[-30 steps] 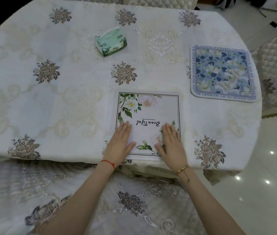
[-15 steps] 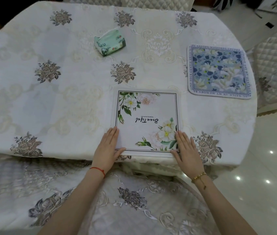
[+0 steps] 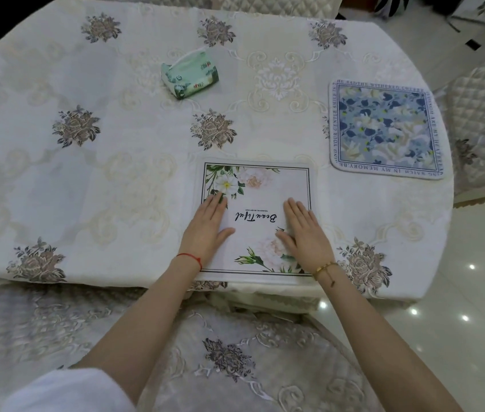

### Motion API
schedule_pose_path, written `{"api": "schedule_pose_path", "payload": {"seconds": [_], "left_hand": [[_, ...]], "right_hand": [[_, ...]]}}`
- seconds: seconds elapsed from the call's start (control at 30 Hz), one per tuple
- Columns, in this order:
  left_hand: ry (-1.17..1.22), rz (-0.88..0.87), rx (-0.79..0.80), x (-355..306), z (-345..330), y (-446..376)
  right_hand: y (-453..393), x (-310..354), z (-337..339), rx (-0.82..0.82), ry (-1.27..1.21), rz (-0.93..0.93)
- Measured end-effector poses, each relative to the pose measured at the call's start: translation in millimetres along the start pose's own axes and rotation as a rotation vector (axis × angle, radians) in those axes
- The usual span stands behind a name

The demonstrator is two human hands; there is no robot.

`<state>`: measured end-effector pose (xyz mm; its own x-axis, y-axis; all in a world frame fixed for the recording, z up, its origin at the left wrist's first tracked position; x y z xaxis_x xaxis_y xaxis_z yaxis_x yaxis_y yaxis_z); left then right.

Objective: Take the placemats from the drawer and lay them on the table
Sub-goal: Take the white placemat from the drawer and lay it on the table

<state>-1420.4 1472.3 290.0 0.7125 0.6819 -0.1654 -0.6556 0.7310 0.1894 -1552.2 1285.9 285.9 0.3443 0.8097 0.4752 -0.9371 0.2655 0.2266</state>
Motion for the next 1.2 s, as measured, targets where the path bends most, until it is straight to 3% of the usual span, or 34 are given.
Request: {"api": "schedule_pose_path", "payload": {"seconds": [0.17, 0.4, 0.63, 0.77, 1.2], "left_hand": [[-0.032, 0.009, -0.021, 23, 0, 17], [-0.032, 0.027, -0.086, 33, 14, -5], [-0.074, -0.093, -0.019, 1, 19, -88], [-0.096, -0.105, -0.028, 5, 13, -96], [-0.093, 0.036, -0.038, 37, 5, -42]], "right_hand": [[18, -24, 13, 0.002, 0.019, -0.003], [-19, -9, 38, -0.139, -0.037, -0.003], [-116, 43, 17, 0.083, 0.013, 0.139], [-123, 36, 17, 0.090, 0.022, 0.170], [-54, -23, 30, -0.065, -0.032, -0.078]]}}
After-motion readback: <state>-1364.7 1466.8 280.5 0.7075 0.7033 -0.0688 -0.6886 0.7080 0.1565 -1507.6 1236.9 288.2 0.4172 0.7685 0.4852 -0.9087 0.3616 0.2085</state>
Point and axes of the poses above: each hand's wrist, its own y-axis away from the middle knuckle, its own z-axis out of the back of the hand, x = y × z, the point moved 7 cm from there along -y, towards the middle knuckle, and after that the axes turned 13 degrees about -y, right-handed, at the moved point
